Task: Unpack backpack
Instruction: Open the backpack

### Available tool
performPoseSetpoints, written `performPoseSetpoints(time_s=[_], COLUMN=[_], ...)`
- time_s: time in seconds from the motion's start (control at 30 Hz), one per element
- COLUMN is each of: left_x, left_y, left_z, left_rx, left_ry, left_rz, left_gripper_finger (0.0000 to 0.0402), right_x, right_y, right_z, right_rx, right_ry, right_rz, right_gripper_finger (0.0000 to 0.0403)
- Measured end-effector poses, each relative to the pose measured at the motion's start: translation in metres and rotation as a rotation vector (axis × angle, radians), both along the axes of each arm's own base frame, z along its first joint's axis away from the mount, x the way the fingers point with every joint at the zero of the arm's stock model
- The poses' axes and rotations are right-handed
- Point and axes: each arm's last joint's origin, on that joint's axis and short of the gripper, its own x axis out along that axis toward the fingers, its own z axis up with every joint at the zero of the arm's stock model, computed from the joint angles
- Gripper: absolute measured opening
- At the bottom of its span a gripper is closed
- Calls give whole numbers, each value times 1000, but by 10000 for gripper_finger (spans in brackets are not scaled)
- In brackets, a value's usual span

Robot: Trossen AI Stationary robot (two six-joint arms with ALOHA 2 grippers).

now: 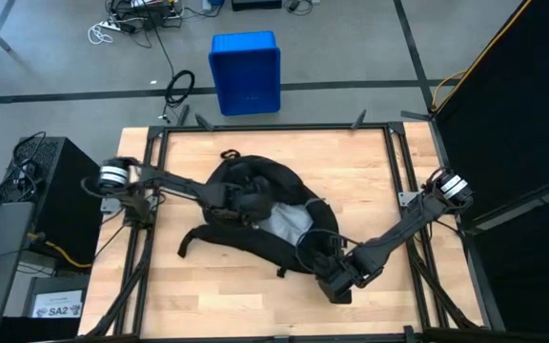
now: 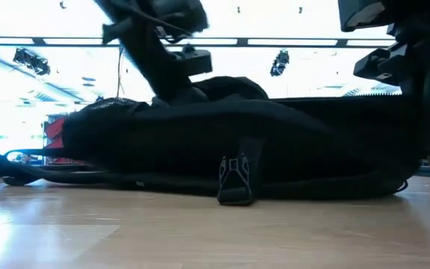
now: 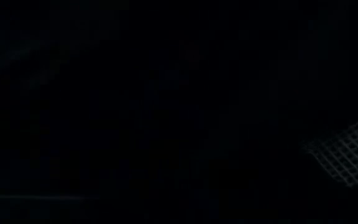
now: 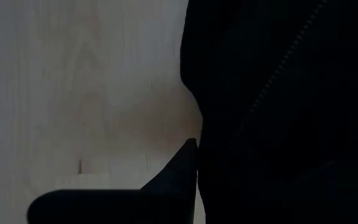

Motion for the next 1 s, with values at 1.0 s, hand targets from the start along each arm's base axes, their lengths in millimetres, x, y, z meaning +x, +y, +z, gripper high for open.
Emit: performPoseSetpoints(time_s=[1.0], left_x=[-75], left_y=[-1], left_z=[-44], left_rx=[-273], left_ry=[-355], left_rz=[-143], left_gripper_finger=[97], right_x=[36], right_y=[-3], right_z=[87], right_rx=[-42], right_ry=[-185], right_rz=[313], right_gripper_finger=[18])
